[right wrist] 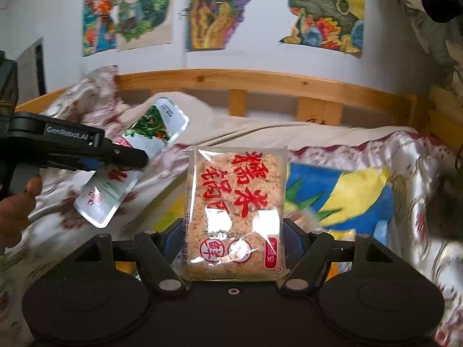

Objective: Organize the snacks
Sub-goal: 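Carry both packets over the dinosaur tray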

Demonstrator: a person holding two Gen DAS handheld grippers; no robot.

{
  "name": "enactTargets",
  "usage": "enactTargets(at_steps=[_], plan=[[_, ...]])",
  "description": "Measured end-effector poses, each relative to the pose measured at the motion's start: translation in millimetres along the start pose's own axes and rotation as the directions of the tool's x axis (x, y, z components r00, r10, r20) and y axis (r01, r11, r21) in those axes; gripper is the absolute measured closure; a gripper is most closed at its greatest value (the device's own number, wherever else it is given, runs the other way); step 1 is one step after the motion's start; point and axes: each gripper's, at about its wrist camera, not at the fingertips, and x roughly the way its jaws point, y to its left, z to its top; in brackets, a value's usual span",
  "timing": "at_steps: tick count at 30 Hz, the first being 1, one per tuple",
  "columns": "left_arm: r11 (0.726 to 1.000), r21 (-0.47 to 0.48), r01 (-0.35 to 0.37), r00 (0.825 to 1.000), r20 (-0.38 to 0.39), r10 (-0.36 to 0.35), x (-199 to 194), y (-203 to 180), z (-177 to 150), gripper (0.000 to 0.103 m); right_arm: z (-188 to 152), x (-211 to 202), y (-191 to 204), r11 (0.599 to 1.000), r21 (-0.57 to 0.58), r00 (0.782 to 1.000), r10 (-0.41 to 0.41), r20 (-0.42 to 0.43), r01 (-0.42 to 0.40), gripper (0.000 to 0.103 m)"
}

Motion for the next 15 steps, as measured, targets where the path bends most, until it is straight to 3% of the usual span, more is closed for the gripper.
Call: enactTargets(at_steps=[6,15], plan=[[0.999,0.000,-0.037,0.998,-0.056,0.037,51.7,-4.1,14.4,0.051,27.5,44.1,-35.9,0.996,0.063,0.998,-0.059,-0.017,0.060,0.031],[0.997,0.036,-0.072,0.982,-0.172,0.077,94.5,0.2,0.8,0.050,32.8,96.9,-48.7,0.992,0.119,0.990,-0.026,-0.137,0.042,0.031]])
